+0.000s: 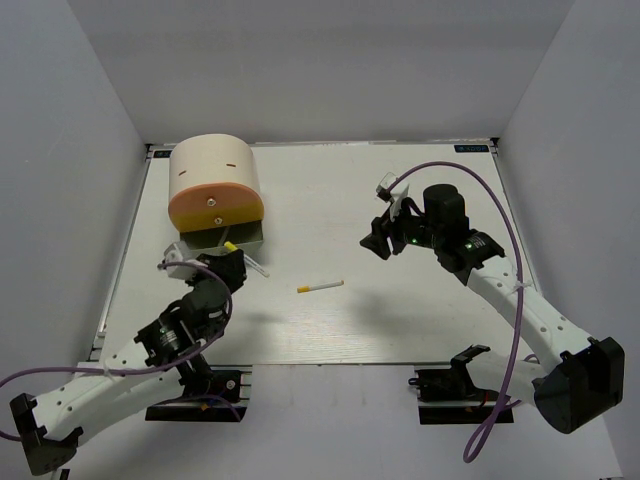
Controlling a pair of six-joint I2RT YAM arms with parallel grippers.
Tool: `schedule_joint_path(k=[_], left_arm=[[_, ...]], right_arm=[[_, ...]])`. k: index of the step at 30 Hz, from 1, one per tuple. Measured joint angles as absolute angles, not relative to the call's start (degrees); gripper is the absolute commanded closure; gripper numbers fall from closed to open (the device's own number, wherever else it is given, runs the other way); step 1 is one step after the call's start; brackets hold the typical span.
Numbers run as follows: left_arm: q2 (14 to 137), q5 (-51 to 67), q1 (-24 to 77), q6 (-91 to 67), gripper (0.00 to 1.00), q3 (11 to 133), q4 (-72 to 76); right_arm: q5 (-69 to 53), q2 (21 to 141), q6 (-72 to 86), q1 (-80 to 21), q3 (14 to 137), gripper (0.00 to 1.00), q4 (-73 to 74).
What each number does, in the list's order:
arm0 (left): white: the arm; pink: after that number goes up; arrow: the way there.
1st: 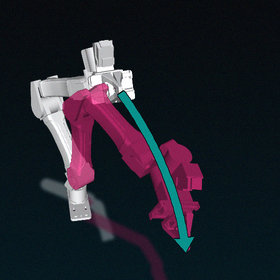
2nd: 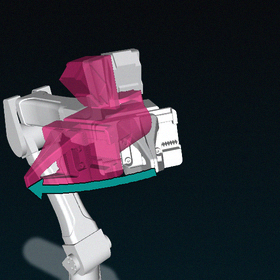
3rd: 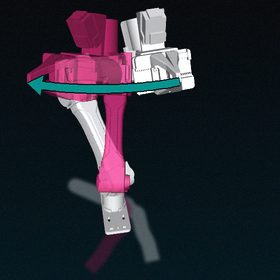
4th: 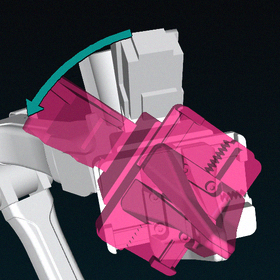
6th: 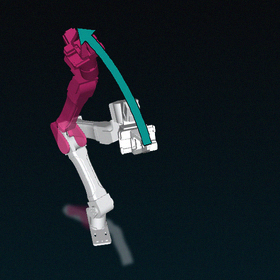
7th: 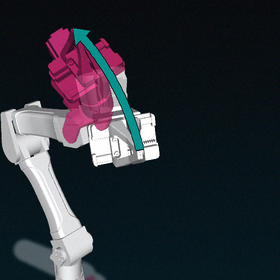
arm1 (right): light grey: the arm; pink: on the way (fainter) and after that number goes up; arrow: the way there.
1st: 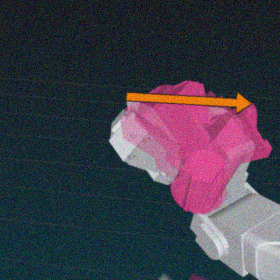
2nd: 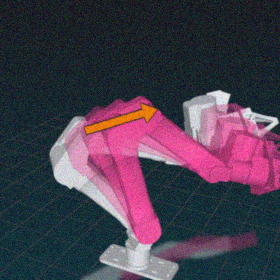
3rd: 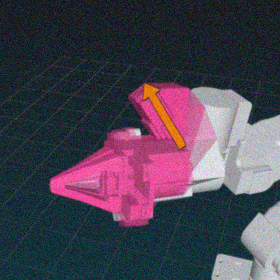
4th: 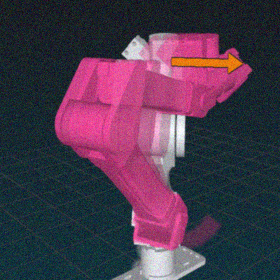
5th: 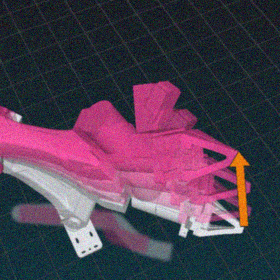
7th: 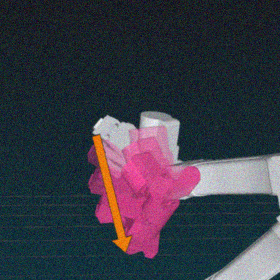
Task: Sort the stationery into containers
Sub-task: Place the pen in the drawer.
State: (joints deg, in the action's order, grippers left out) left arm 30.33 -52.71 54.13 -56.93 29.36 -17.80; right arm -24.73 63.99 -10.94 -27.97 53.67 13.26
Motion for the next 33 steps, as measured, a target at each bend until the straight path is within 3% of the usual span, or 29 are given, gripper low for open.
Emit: schedule_joint_path(k=[6, 16, 33], left_arm=[[28.8, -64.8, 54.1, -68.9, 1.00, 22.9, -12.4], [43.1, -78.9, 53.7, -75.7, 1.00, 22.9, -0.7], [59.9, -82.3, 44.1, -79.0, 1.00, 27.3, 8.8]], right_arm=[[-25.5, 63.9, -10.9, -27.9, 53.6, 0.40, 13.3], [-25.8, 63.7, -10.9, -27.9, 53.6, 0.40, 13.3], [-26.1, 63.1, -10.9, -27.9, 53.6, 0.40, 13.3]])
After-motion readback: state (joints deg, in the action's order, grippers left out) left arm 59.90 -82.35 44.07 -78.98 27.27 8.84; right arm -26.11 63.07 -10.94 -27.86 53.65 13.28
